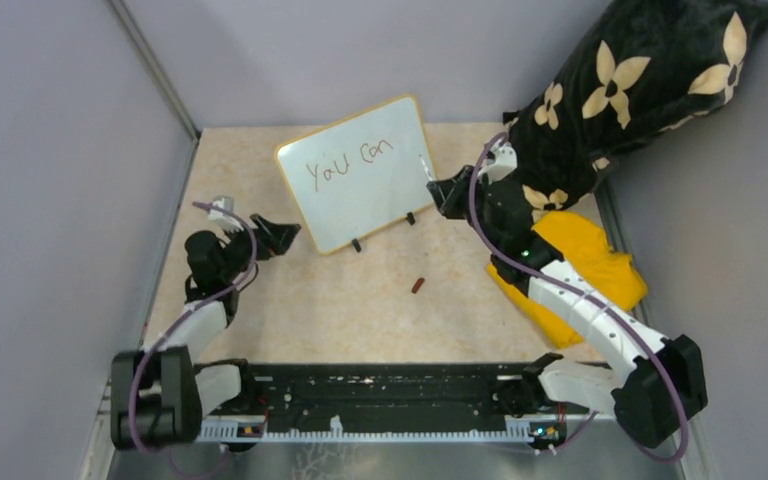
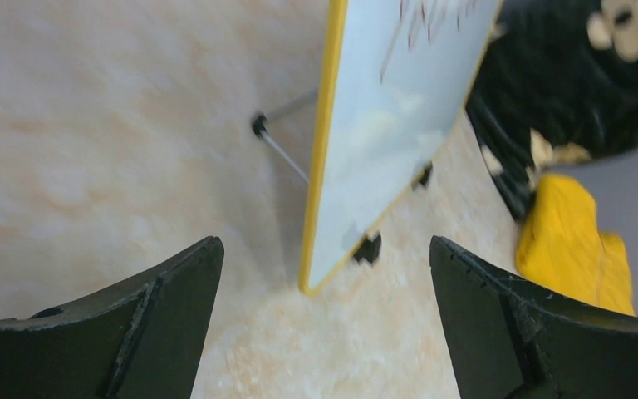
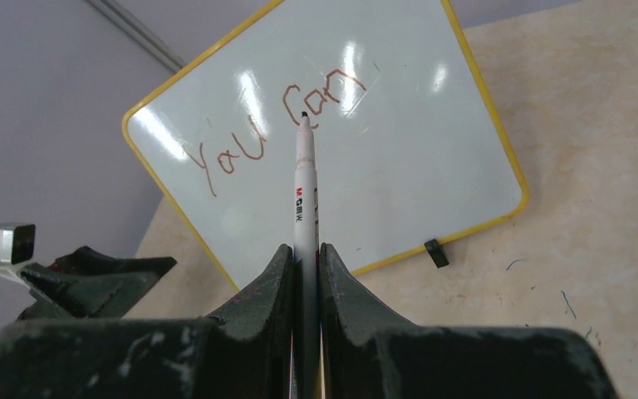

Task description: Write a sentence on the whiteboard

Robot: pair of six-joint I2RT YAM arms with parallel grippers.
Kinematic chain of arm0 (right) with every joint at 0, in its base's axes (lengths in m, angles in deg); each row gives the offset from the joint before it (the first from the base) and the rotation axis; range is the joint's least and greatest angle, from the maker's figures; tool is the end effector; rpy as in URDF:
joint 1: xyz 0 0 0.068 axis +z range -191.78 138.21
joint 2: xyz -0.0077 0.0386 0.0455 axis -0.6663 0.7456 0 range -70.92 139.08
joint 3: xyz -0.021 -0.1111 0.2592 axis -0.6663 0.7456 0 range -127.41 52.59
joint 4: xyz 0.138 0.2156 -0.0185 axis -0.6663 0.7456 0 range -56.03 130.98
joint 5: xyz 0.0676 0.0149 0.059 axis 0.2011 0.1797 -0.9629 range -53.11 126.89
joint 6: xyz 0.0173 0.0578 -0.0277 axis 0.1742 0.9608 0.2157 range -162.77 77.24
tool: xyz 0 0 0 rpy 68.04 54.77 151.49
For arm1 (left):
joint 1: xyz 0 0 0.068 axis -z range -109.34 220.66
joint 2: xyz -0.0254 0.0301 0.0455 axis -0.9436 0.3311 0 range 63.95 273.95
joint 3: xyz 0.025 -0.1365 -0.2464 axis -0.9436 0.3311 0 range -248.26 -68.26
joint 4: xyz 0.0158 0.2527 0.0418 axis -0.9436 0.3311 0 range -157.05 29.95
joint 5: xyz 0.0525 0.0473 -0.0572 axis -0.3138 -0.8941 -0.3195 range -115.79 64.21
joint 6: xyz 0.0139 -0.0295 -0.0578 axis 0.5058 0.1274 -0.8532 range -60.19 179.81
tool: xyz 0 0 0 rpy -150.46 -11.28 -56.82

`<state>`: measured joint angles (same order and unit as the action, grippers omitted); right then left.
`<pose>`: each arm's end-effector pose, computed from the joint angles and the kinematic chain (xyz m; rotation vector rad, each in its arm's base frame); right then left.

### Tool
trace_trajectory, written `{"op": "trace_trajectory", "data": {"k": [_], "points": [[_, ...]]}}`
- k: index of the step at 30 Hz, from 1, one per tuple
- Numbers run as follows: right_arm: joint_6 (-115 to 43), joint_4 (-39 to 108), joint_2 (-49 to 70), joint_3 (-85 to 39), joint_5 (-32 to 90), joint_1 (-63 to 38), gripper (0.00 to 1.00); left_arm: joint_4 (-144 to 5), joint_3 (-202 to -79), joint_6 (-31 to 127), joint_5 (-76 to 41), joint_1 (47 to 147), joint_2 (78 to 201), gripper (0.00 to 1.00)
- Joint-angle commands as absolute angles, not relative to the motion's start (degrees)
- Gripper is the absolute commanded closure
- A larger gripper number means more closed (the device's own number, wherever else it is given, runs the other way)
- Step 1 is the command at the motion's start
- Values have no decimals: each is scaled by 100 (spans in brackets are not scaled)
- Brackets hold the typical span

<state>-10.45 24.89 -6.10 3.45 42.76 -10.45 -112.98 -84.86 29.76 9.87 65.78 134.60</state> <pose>0.2385 0.1388 0.3401 0.0944 1.7387 0.7416 0.2359 -0.0106 0.1969 -0.0576 1.7601 -0.8529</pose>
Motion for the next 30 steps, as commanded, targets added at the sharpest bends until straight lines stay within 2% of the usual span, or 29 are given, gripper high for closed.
{"op": "trace_trajectory", "data": {"k": [1,3,5,8,10,17,19,21,26,30], "points": [[-963,2457,-1264,248,4002,-1043,100,-7157,-9481,3417,-2013,6687,11808,1],[-983,2617,-1383,160,3747,-1022,100,-6354,-9834,3174,-2461,6837,11561,1],[-1088,2881,-1417,-34,3316,-958,100,-6482,-9825,2851,-2030,6864,11257,1],[-1266,3193,-1463,-276,2611,-878,100,-8153,-9311,2020,-1257,6864,10734,1],[-1313,3357,-1478,-407,2086,-870,100,-9352,-9054,1477,-769,6864,10805,1],[-1689,4042,-1622,-400,554,-859,100,-12431,-9621,-726,1675,6870,12920,1],[-1716,4066,-1682,-242,281,-859,100,-14434,-9497,-1624,2430,6890,13562,1],[-1765,4126,-1682,-146,35,-864,100,-16808,-9312,-2508,2657,6935,14183,1],[-2035,4526,-1484,-294,-430,-863,100,-16521,-9543,-2328,3404,7486,14156,0],[-2407,5070,-1324,-600,-451,-811,100,-14114,-9651,-848,3583,8052,13367,0]]}}
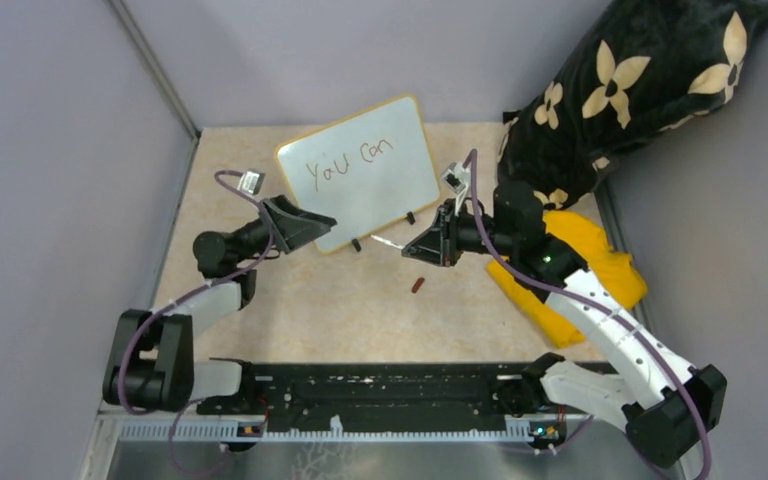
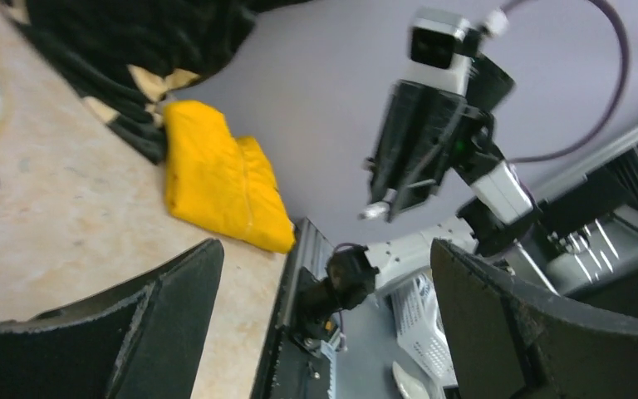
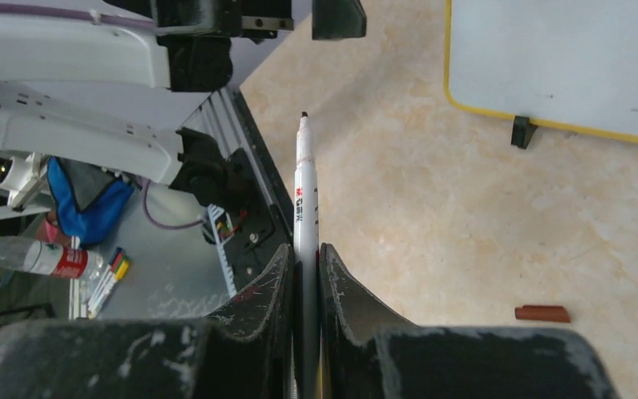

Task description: Write a sentence on the whiteboard

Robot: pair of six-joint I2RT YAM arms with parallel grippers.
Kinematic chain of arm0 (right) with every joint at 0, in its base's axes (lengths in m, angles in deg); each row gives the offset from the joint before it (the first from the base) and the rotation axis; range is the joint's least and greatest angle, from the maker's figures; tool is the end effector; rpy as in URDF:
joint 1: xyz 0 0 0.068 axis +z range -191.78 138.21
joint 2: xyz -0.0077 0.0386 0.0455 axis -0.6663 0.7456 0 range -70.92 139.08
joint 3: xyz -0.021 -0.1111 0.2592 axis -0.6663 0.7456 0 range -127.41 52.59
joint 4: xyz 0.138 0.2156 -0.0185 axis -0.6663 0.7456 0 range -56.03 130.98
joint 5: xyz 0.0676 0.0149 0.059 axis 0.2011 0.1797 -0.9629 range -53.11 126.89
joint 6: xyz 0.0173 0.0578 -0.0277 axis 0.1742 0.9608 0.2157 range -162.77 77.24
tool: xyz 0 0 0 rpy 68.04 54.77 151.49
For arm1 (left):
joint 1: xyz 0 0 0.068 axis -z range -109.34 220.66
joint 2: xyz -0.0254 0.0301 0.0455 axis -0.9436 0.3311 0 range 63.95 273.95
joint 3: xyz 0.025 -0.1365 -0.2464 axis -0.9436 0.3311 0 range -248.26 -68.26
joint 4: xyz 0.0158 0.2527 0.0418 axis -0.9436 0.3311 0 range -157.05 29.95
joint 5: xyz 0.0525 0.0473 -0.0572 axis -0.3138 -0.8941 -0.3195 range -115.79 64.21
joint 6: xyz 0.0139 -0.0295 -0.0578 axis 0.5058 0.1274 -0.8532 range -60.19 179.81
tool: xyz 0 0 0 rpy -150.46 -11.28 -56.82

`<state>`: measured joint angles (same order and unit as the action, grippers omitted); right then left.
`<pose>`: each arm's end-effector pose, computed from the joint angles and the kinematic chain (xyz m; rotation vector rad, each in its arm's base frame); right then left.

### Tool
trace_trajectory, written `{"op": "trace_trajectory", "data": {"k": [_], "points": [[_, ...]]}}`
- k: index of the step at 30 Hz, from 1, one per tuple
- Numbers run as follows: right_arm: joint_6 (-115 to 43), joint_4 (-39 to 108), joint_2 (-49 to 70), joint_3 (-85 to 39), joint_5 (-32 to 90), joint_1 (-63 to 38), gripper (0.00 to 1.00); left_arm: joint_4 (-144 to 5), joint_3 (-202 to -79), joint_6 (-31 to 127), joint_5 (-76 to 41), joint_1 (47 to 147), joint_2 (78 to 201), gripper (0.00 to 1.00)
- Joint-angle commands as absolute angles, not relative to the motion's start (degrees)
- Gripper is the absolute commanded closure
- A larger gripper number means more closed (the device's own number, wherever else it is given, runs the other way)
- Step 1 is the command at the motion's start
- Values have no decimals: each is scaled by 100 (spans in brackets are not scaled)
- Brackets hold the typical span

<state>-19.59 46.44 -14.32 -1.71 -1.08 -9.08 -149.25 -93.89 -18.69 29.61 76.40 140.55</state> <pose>0.1699 0.1475 0.3634 -0.6613 1.8559 1.2665 0.2374 -0.0673 0.2857 0.1715 1.4794 -1.7214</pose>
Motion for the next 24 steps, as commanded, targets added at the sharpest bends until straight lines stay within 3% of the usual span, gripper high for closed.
{"op": "trace_trajectory", "data": {"k": [1,12,19,24], "points": [[-2434,5093,-1293,-627,-481,-758,100,-13577,-9701,-447,3590,8153,13190,0],[-2831,5308,-840,-936,-346,-200,100,-11330,-10271,960,3712,8681,12766,0],[-2956,5409,-779,-1081,-248,-74,100,-11762,-10450,630,4227,9028,13181,9],[-2985,5471,-773,-1101,-204,-67,100,-10782,-10678,1420,4325,9343,13095,11]]}}
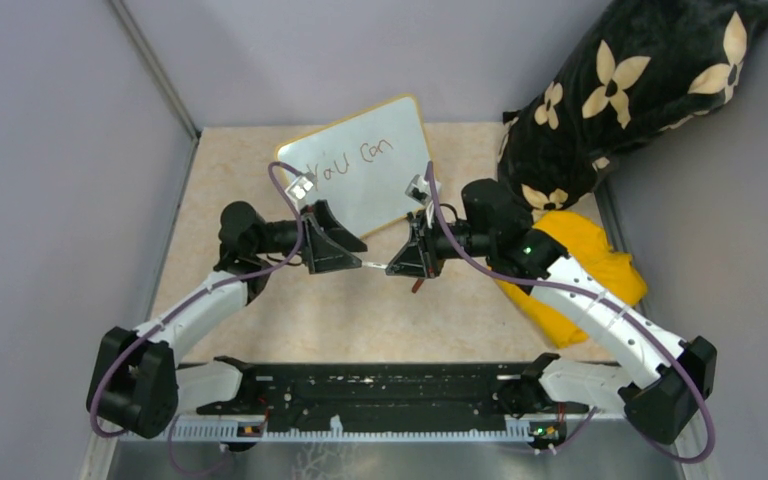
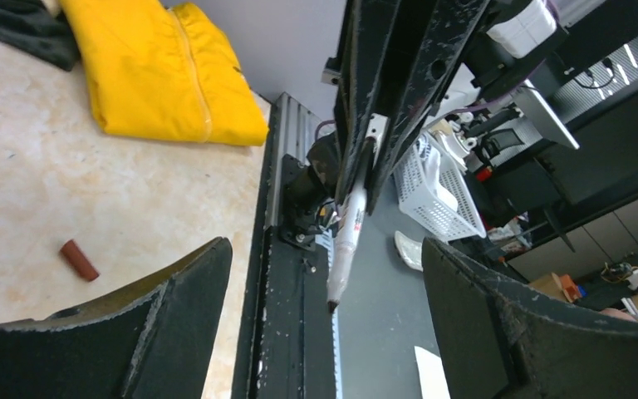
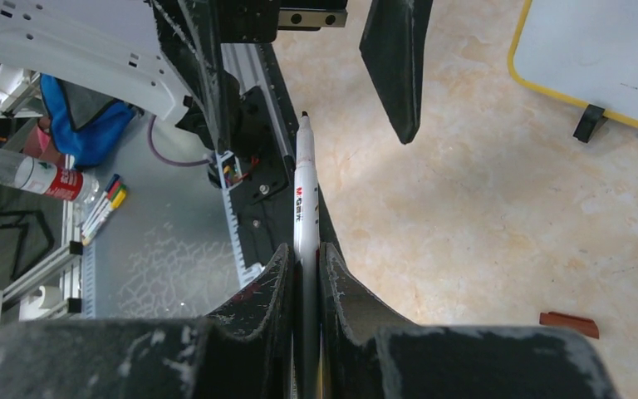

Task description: Write a sentence on the whiteboard

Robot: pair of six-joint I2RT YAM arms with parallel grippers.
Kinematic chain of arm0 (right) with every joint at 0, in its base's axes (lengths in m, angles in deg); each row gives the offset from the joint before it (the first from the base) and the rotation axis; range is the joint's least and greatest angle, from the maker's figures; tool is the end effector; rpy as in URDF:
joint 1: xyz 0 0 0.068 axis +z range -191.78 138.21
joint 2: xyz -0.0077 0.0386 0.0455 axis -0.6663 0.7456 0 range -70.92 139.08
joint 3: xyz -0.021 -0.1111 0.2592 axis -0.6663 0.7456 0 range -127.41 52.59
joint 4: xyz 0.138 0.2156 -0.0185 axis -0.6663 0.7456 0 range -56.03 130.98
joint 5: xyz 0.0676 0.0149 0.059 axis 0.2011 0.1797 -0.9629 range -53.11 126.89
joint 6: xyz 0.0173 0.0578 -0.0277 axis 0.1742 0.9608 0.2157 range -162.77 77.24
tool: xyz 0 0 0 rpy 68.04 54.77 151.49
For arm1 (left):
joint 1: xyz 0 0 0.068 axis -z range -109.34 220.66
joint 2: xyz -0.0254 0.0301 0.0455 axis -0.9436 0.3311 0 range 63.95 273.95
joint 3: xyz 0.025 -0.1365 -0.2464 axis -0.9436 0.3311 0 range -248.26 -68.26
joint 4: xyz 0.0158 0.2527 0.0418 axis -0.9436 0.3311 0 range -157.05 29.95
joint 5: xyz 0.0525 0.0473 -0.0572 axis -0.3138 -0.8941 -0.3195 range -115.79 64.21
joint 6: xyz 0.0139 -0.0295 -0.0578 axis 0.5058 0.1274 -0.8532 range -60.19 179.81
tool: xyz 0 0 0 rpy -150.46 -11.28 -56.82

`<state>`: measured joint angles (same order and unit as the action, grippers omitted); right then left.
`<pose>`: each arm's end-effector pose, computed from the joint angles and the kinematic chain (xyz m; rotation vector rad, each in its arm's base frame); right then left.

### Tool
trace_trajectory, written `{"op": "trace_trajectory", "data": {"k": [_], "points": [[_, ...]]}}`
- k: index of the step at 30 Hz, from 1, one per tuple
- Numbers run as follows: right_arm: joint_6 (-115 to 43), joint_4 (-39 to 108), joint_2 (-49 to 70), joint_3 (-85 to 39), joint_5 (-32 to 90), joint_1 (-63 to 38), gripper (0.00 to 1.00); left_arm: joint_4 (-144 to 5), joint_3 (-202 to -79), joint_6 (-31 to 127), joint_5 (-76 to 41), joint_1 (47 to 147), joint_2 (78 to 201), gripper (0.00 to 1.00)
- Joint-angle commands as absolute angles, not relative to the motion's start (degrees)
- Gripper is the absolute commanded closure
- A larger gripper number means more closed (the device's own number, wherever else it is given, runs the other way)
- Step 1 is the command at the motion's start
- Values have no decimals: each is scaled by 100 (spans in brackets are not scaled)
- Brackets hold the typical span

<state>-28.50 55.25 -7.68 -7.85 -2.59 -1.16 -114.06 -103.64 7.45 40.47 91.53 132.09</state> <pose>0.1631 0.1839 0.3598 -0.9417 1.9072 1.2790 0.2112 -0.1320 0.3122 0.7209 1.6002 -1.7351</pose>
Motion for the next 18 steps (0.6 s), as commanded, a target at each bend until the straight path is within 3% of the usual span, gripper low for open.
{"op": "trace_trajectory", "data": {"k": [1,10,16,18], "points": [[-2993,5484,-773,-1098,-193,-65,100,-10624,-10703,1551,4321,9386,13059,11],[-2987,5481,-773,-1093,-164,-70,100,-10279,-10802,1861,4323,9539,13102,31],[-2983,5495,-783,-1062,-103,-70,100,-10006,-10892,2095,4342,9648,13171,57],[-2984,5489,-781,-1067,-99,-67,100,-9995,-10914,2106,4339,9659,13177,62]]}}
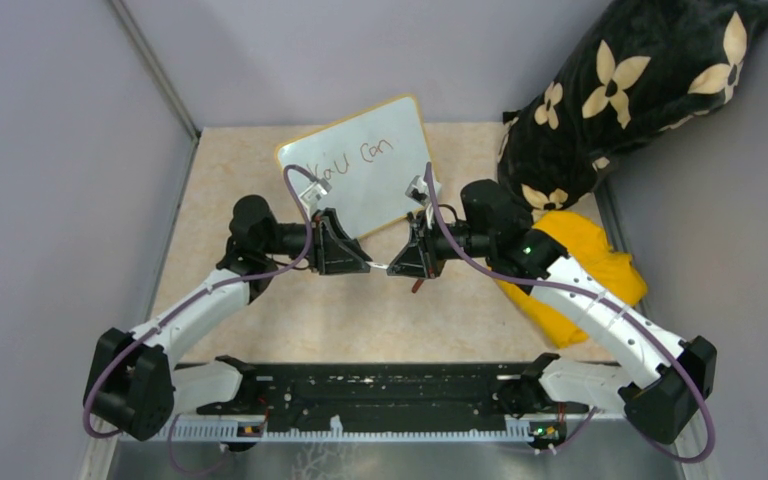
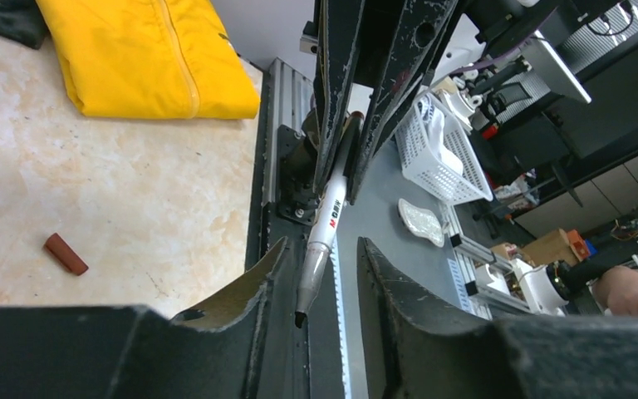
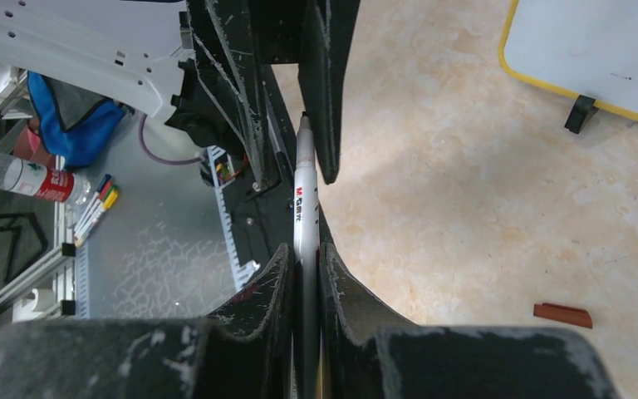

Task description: Write a sentence on the whiteboard

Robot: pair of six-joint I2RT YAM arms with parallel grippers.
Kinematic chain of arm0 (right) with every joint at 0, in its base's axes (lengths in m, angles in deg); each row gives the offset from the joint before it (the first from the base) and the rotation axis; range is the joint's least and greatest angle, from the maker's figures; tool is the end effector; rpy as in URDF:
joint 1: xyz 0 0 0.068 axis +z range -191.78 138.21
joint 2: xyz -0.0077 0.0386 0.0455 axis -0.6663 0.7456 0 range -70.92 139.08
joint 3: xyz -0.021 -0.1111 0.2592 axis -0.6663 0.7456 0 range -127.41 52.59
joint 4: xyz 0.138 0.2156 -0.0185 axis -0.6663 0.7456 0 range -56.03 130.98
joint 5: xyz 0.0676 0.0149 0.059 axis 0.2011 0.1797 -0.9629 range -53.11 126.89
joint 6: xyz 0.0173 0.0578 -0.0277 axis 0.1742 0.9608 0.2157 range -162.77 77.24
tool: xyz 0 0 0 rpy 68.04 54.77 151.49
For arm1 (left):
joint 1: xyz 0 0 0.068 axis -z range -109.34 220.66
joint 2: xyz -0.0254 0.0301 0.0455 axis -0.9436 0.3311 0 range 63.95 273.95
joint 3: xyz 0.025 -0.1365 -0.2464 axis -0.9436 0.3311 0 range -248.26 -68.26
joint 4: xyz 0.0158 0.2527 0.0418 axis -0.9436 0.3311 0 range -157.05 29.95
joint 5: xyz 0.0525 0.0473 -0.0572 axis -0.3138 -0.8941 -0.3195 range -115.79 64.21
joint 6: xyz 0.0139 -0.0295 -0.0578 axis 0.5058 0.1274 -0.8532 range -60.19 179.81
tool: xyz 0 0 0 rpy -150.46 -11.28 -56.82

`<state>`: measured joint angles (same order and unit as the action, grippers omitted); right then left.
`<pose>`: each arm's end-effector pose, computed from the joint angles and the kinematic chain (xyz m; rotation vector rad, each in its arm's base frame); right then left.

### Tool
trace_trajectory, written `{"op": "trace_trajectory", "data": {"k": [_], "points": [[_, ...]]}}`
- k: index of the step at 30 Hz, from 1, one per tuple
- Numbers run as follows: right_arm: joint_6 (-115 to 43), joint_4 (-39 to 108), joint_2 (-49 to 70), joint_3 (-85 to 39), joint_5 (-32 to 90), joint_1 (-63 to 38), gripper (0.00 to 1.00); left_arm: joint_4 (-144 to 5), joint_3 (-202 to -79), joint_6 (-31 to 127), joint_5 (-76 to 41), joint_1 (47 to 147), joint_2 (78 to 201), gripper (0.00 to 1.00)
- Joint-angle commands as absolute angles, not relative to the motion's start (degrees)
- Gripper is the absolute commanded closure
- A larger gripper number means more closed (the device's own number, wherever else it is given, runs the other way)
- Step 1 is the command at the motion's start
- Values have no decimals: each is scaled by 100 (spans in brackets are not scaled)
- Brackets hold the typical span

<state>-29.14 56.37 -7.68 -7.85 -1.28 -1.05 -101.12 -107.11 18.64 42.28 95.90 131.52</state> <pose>0.1632 0.1834 0.3575 -0.9371 1.9266 1.2508 0.2034 -0.1498 0.3132 0.8798 1.6141 -1.7222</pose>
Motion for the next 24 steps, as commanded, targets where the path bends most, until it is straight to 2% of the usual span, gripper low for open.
{"op": "trace_trajectory", "data": {"k": [1,6,13,18,21,24], "points": [[-2991,5489,-781,-1064,-99,-70,100,-9993,-10920,2110,4345,9663,13180,64],[-3002,5509,-781,-1070,-54,-67,100,-10026,-10935,2112,4370,9692,13180,72],[-3010,5507,-777,-1066,-32,-65,100,-10045,-10899,2133,4374,9729,13189,70],[-3002,5515,-773,-1065,-18,-69,100,-10100,-10868,2133,4384,9739,13155,83],[-2993,5504,-777,-1060,-49,-66,100,-10257,-10828,2048,4369,9747,13153,97],[-2989,5498,-789,-1065,-72,-68,100,-10725,-10690,1786,4300,9746,13103,100]]}}
